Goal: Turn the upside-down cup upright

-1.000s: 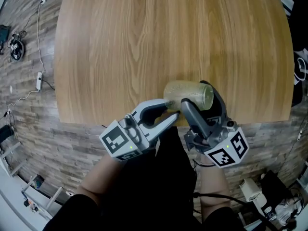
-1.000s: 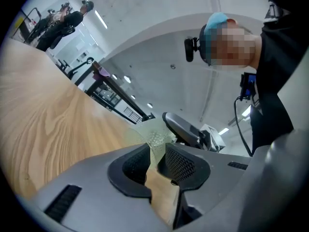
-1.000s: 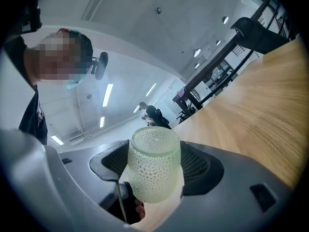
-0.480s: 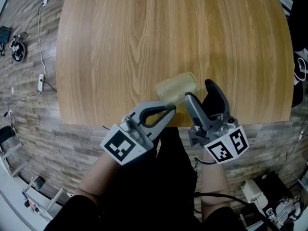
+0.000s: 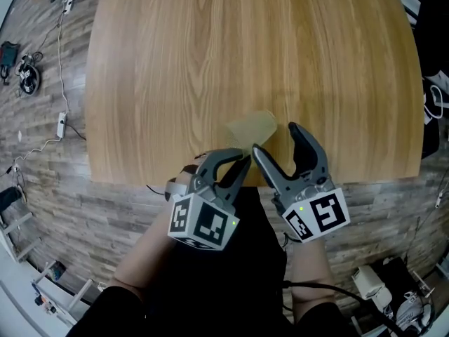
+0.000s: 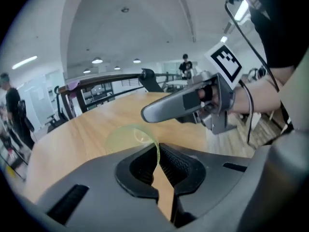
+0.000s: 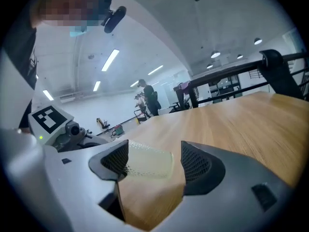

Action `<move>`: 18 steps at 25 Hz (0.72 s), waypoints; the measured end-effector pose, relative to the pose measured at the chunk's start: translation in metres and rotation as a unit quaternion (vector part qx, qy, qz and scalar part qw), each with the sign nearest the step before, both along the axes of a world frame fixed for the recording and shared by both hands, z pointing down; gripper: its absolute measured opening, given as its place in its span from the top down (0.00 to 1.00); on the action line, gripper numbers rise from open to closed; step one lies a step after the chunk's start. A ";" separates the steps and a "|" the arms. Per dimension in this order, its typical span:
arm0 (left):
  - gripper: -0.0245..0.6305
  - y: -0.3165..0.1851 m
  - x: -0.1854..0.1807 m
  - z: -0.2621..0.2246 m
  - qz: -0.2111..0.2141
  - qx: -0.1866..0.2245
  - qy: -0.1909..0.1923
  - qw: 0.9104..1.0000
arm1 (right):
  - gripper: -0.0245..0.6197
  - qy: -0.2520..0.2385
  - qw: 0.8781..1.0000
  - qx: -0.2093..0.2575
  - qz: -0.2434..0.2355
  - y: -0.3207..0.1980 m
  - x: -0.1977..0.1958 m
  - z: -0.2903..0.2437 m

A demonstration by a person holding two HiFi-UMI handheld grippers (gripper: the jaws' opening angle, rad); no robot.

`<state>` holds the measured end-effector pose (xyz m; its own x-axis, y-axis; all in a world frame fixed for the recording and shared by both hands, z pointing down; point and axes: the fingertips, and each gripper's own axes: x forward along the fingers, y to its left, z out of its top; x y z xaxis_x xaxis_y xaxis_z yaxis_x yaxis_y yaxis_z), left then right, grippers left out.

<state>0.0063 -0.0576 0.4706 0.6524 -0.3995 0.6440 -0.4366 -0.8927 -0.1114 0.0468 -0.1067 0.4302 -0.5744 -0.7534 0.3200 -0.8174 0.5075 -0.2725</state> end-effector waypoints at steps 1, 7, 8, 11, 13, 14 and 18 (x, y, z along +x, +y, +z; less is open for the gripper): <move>0.93 0.001 -0.003 0.002 0.014 0.013 -0.042 0.999 | 0.47 0.019 1.000 -0.001 -0.009 0.000 0.007 0.006; 0.93 0.002 -0.035 0.015 0.145 0.043 -0.285 0.946 | 0.47 0.150 0.988 0.000 -0.036 0.008 0.029 0.036; 0.93 0.003 -0.037 0.016 0.162 0.040 -0.305 0.938 | 0.47 0.137 0.990 -0.001 -0.032 0.009 0.028 0.035; 0.93 0.004 -0.040 0.017 0.211 0.018 -0.343 0.915 | 0.47 0.112 0.994 -0.003 -0.017 0.009 0.028 0.034; 0.93 0.007 -0.037 0.018 0.238 0.000 -0.355 0.904 | 0.47 0.098 0.995 -0.008 -0.013 0.009 0.028 0.033; 0.93 0.008 -0.034 0.019 0.247 -0.005 -0.357 0.901 | 0.47 0.093 0.996 -0.010 -0.013 0.010 0.028 0.033; 0.93 0.010 -0.031 0.021 0.264 -0.022 -0.366 0.892 | 0.47 0.089 0.996 -0.017 -0.024 0.013 0.025 0.034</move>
<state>-0.0250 -0.0479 0.4917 0.1395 -0.1248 0.9823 0.2214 -0.9630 -0.1538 0.0722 -0.0938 0.4645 -0.5414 -0.7129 0.4458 -0.8292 0.5404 -0.1428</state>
